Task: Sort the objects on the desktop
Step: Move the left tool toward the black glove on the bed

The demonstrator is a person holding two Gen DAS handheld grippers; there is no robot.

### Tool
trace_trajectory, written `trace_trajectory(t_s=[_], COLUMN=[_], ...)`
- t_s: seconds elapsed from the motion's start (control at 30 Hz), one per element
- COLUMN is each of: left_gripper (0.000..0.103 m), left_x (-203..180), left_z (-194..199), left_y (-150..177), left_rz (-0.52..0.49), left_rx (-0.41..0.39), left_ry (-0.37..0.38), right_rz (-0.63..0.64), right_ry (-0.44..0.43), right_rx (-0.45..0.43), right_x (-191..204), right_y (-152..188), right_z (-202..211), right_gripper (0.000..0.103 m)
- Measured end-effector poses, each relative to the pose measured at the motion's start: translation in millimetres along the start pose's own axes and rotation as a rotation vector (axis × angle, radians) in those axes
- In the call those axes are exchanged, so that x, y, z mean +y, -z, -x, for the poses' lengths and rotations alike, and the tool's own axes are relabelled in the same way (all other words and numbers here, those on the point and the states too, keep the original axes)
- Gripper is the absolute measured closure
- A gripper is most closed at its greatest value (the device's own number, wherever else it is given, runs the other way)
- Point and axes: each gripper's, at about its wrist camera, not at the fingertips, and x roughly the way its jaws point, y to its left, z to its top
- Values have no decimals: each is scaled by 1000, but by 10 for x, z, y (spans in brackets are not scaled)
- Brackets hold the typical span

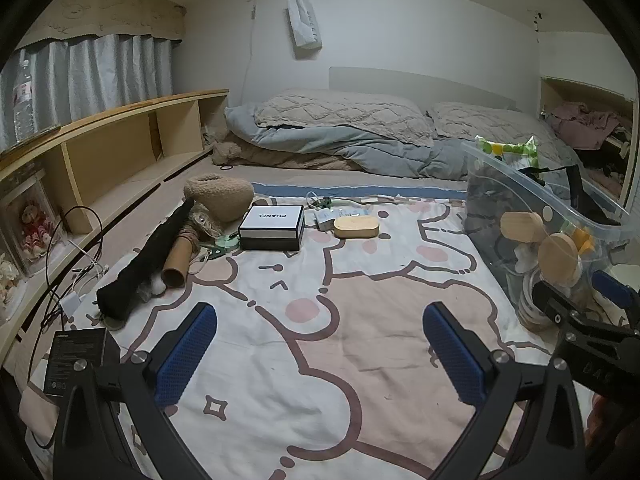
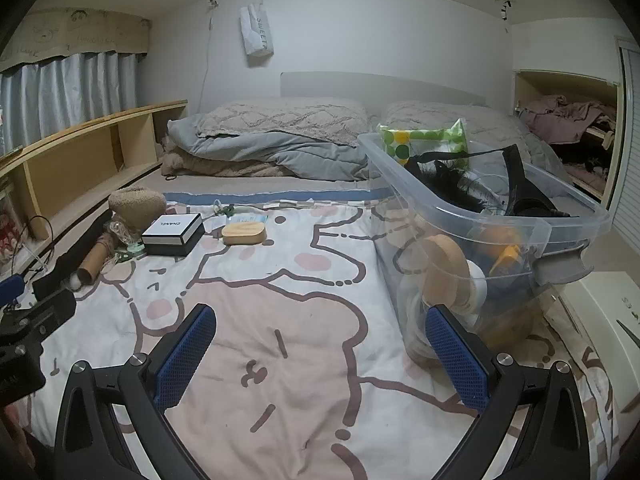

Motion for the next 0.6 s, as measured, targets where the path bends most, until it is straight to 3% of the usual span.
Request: trace_trajectory(t_s=[0.6], left_gripper=[0], left_x=[77], left_z=[12], left_y=[-80], left_rz=[-19], left_rx=[-31], left_ry=[-28], right_rz=[18], right_ry=[-5], right_rx=[-7], right_x=[2], right_y=[-13], right_z=[4], right_gripper=[0])
